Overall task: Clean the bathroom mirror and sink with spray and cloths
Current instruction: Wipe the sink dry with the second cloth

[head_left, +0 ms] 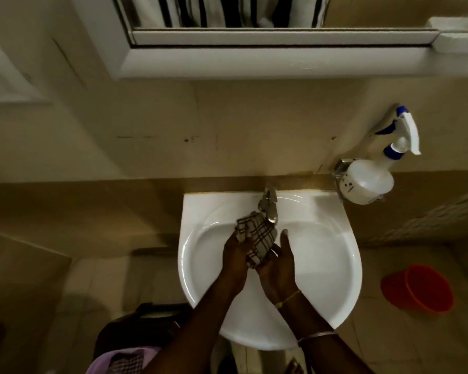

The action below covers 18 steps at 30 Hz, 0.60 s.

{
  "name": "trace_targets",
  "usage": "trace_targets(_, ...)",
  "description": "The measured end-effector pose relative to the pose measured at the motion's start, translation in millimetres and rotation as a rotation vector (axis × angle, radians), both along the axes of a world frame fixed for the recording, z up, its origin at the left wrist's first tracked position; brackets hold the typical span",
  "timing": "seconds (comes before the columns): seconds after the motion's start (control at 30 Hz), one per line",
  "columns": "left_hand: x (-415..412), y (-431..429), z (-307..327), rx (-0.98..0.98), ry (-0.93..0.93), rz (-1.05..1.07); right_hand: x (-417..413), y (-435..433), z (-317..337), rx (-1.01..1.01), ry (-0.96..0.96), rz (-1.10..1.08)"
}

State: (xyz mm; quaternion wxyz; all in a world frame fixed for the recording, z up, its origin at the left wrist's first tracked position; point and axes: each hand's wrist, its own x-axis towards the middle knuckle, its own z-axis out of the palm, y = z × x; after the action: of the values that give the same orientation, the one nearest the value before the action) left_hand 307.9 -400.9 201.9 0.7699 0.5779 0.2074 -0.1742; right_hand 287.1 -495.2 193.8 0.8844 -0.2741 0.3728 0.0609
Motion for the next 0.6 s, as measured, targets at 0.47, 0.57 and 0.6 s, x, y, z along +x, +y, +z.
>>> trace_targets(0.47, 56.4, 66.8, -16.2, 0.230, 0.016, 0.163, 69.1, 63.5, 5.0, -1.400, -0.299, 0.173)
trace_targets(0.57, 64.4, 61.9, -12.9, 0.219, -0.024, 0.128, 88.0, 47.4, -24.8, -1.956, -0.328, 0.386)
trace_targets(0.6, 66.0, 60.1, -14.0, 0.230, -0.035, 0.128, 89.6, 45.2, -38.0, -2.054, -0.320, 0.505)
